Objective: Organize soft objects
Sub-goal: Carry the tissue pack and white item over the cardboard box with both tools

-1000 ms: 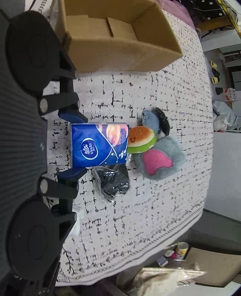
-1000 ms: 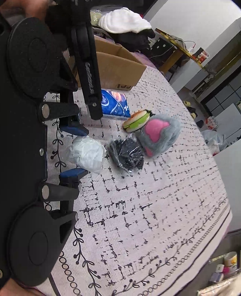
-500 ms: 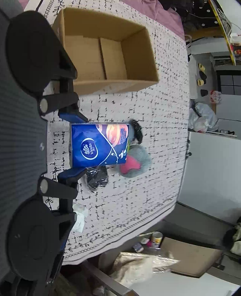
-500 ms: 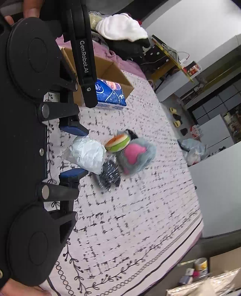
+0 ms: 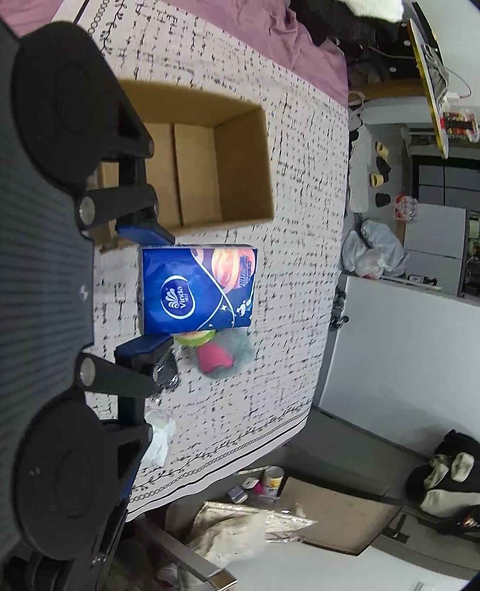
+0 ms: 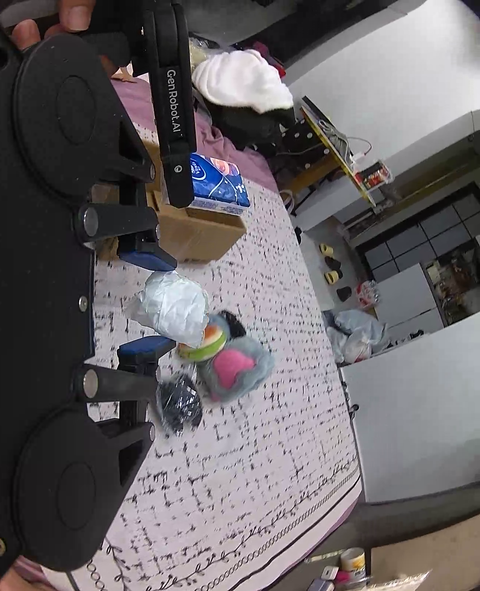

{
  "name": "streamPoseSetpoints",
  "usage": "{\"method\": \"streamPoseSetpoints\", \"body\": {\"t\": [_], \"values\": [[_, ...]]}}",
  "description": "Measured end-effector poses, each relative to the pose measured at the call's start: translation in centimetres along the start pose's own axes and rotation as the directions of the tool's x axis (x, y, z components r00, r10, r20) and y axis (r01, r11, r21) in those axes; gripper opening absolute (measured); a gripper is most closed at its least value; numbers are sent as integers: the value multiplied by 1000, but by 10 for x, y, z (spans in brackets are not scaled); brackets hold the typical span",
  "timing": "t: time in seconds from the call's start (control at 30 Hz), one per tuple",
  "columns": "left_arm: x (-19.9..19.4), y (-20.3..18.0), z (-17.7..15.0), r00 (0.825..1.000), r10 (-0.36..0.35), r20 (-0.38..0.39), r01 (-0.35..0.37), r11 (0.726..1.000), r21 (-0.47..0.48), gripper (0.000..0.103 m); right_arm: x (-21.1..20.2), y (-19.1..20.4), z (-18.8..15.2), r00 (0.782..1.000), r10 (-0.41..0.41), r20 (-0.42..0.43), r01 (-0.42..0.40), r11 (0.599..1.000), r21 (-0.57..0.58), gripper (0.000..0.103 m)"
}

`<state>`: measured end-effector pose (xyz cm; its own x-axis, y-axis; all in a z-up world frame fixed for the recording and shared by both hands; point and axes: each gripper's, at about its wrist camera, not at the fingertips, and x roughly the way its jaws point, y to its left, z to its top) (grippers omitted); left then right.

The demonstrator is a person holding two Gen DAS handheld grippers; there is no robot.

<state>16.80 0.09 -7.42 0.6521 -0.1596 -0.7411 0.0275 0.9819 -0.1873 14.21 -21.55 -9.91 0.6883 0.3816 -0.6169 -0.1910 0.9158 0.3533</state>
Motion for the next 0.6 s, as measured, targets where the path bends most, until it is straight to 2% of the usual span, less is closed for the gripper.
{"method": "streamPoseSetpoints", "body": {"t": [0.33,0.6], "values": [[-1,46,12,999,38,15,-37,997,-74,50,16,35,9,999,42,0,-42,998,-52,38],[9,85,8,997,75,3,-75,990,-121,50,38,66,16,998,58,-20,-60,994,-90,38]]}}
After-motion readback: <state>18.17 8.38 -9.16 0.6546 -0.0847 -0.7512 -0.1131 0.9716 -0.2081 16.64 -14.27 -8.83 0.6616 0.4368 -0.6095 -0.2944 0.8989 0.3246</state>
